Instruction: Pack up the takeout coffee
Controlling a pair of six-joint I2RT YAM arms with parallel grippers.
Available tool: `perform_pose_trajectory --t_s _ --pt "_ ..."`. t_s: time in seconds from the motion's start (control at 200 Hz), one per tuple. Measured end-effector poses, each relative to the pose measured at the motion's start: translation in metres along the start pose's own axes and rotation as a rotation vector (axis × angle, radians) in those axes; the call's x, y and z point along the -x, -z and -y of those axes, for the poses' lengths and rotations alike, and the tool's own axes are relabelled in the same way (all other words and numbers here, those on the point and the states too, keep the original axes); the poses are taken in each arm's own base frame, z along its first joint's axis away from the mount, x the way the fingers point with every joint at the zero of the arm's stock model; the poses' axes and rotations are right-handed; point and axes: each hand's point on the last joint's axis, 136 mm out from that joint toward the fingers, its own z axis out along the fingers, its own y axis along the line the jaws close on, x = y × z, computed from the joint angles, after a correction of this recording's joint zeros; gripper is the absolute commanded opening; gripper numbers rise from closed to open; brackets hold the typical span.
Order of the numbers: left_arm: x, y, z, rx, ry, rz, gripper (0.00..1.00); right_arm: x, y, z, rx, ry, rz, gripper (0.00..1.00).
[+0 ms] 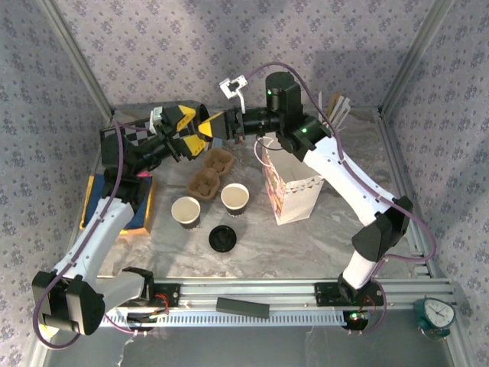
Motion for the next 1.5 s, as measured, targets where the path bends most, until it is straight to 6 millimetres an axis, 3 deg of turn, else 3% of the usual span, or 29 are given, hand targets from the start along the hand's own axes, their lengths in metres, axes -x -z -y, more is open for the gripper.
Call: perform_pose_trajectory --t_s 0.17,0.37,0.43,0.485,0.575,0.635,0.75,0.835,0.89,0.925,1.055,1.179,1.499 --pt "-0.001 0.000 0.001 -0.002 0.002 0.001 0.75 0.000 0.000 0.000 0.001 0.002 0.002 0.00" --pt "-0.002 0.003 0.002 0.002 -0.004 0.013 0.76 0.001 -0.001 -0.001 0.004 0.008 0.004 0.05" --pt "-0.002 0.005 0.001 0.012 -0.009 0.024 0.76 0.001 -0.001 -0.001 0.004 0.006 0.003 0.13" --pt "-0.003 0.007 -0.001 0.030 -0.021 0.032 0.76 -0.001 -0.001 0.000 0.001 -0.003 0.000 0.28" --pt "-0.005 0.010 -0.005 0.074 -0.041 0.041 0.76 -0.002 -0.001 0.005 -0.013 -0.009 0.001 0.34" --pt "-0.006 0.012 -0.006 0.104 -0.060 0.046 0.76 -0.005 0.001 0.009 -0.020 -0.016 -0.001 0.45" --pt "-0.005 0.014 -0.008 0.156 -0.096 0.056 0.76 -0.009 0.006 0.016 -0.052 -0.032 0.005 0.48" --pt "-0.005 0.016 -0.014 0.201 -0.114 0.060 0.76 -0.010 0.014 0.021 -0.094 -0.038 0.018 0.74" --pt "-0.005 0.018 -0.018 0.241 -0.136 0.064 0.76 -0.011 0.022 0.026 -0.129 -0.046 0.030 0.76" --pt "-0.005 0.020 -0.021 0.271 -0.149 0.068 0.76 -0.011 0.027 0.028 -0.154 -0.053 0.037 0.84" --pt "-0.003 0.023 -0.027 0.378 -0.218 0.079 0.75 -0.012 0.048 0.035 -0.252 -0.060 0.070 0.87" --pt "-0.004 0.025 -0.049 0.488 -0.252 0.071 0.73 -0.015 0.070 0.037 -0.343 -0.063 0.093 1.00" --pt "-0.004 0.032 -0.130 0.821 -0.279 0.001 0.73 -0.039 0.111 0.037 -0.538 -0.070 0.087 1.00"
